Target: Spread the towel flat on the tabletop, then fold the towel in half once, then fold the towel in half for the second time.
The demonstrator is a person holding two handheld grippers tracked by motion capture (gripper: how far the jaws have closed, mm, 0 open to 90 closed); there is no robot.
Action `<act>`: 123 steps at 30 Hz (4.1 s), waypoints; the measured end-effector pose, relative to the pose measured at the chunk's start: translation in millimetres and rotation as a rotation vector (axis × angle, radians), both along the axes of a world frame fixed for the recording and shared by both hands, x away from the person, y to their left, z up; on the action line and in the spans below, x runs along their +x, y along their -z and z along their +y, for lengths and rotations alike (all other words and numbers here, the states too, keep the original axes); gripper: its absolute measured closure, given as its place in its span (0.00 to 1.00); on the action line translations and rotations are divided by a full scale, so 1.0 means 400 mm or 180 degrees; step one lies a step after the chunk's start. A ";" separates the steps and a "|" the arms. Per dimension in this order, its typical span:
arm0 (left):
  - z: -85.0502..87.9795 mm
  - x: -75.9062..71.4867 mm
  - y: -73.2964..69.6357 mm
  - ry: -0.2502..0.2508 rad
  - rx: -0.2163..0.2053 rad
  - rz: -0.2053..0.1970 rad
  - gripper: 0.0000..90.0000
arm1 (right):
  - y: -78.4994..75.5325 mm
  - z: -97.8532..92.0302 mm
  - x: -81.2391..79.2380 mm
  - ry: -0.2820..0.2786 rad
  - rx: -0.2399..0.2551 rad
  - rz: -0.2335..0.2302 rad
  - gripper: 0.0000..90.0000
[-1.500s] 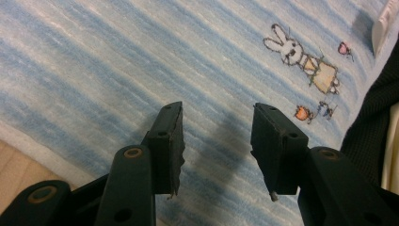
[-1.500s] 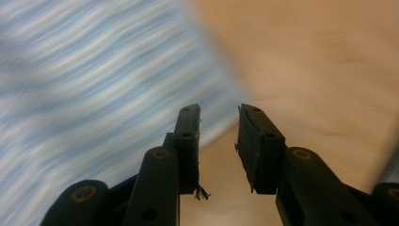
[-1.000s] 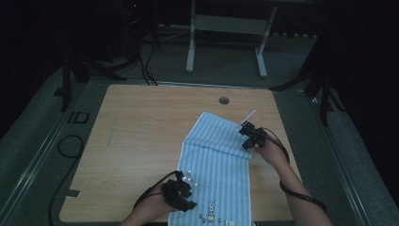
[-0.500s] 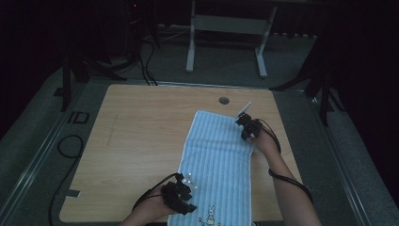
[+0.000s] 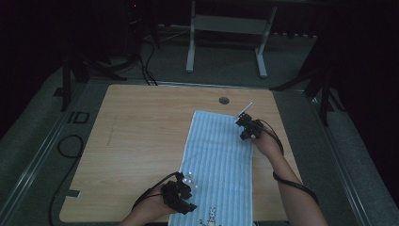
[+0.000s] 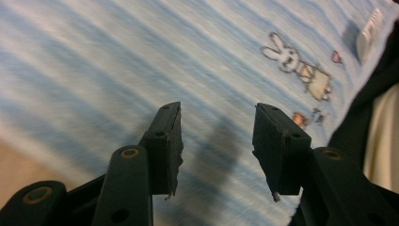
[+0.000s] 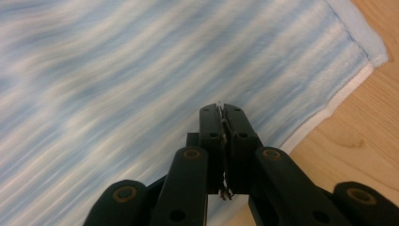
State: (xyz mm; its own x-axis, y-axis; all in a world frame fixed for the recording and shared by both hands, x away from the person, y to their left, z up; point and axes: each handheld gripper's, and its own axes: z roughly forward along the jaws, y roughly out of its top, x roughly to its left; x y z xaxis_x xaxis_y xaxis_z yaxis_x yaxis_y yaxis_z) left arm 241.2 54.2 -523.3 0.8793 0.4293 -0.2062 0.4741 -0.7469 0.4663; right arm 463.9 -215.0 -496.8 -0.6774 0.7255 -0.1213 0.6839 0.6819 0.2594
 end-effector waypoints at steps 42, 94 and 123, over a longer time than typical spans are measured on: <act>-0.100 0.154 0.017 -0.0245 0.0060 -0.0068 0.57 | 0.051 -0.131 -0.104 0.0031 0.0204 0.0299 0.90; 0.017 0.354 -0.060 -0.1234 0.0272 -0.0264 0.41 | 0.001 -0.224 -0.069 0.0549 0.0457 0.0159 0.50; -0.079 0.501 0.014 -0.1571 0.0444 -0.0382 0.67 | 0.054 -0.152 0.024 0.0751 0.0356 0.0253 0.71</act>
